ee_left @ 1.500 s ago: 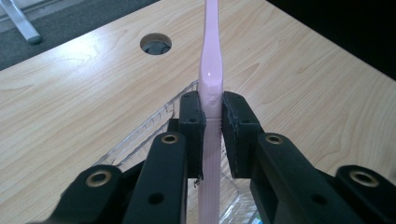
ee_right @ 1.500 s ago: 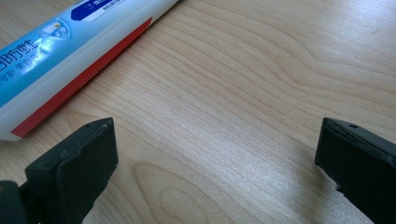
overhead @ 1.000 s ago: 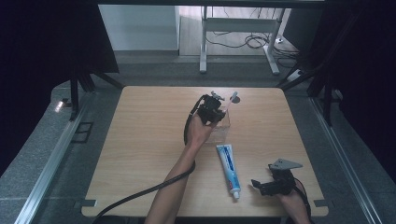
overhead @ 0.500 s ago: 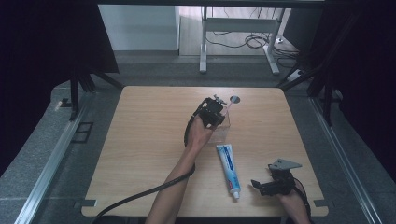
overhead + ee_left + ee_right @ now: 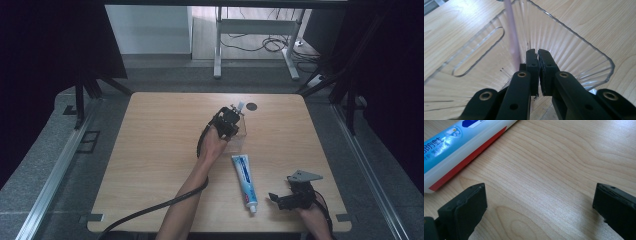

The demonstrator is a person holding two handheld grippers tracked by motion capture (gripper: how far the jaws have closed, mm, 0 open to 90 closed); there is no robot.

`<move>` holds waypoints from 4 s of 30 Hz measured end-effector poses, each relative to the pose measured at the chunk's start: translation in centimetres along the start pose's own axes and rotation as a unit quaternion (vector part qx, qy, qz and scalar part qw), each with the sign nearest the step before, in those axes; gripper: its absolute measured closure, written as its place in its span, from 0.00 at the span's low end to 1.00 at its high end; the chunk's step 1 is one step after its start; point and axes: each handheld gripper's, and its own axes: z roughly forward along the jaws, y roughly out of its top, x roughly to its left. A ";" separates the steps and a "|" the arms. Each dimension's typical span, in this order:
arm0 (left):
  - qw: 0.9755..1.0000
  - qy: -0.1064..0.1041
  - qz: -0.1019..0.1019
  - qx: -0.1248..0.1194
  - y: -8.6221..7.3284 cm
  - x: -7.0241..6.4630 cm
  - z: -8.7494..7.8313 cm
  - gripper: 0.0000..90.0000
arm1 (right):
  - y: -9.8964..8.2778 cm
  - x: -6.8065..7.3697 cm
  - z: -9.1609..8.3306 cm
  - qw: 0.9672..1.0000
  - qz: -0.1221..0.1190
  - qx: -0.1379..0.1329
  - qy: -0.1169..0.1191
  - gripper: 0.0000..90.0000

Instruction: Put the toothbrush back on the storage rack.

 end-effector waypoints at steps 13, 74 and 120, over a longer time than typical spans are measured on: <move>1.000 -0.014 -0.006 -0.006 -0.1 0.0 -0.3 0.95 | 0.0 0.0 0.0 1.000 0.001 0.000 0.000 0.00; 0.998 -0.046 -0.007 -0.048 -4.5 1.5 -8.6 0.22 | 0.0 0.1 -0.1 1.000 -0.002 -0.005 -0.007 0.00; 0.994 -0.065 -0.004 -0.090 -15.0 1.6 -11.9 0.14 | 0.1 0.4 -0.1 1.000 -0.005 -0.009 -0.009 0.00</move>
